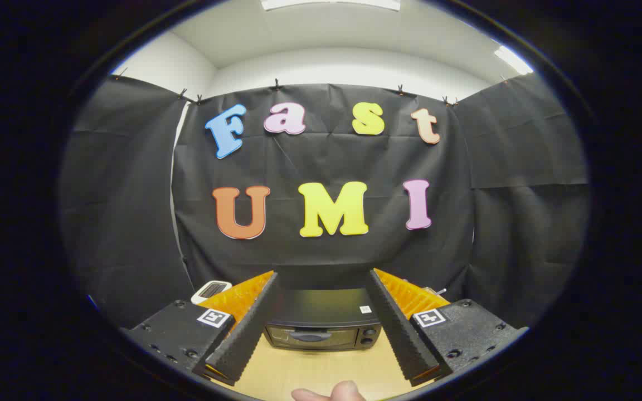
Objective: Open the toaster oven, put the food inside, and close the toaster oven door.
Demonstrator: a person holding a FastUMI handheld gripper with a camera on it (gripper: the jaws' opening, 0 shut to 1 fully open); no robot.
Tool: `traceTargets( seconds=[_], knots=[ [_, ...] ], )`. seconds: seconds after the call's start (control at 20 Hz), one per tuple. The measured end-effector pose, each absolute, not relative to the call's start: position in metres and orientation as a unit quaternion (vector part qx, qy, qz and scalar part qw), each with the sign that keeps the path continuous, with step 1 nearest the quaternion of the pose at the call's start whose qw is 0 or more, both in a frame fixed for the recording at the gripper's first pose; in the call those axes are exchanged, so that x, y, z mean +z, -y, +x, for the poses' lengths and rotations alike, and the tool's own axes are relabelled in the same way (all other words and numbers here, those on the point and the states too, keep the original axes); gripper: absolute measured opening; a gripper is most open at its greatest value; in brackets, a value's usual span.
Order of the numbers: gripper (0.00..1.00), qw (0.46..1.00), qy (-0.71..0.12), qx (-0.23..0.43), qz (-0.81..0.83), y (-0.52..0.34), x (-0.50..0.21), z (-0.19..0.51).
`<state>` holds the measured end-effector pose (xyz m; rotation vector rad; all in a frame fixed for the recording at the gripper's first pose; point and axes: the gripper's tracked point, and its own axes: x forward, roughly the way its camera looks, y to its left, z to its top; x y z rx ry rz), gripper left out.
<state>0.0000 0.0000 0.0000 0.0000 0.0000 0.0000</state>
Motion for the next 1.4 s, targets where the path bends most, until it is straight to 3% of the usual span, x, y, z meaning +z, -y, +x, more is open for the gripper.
traceTargets(
  seconds=[1.4],
  knots=[
    [1.00, 0.999, -0.025, 0.032, 0.029, -0.003, -0.011, 0.030]
  ],
)
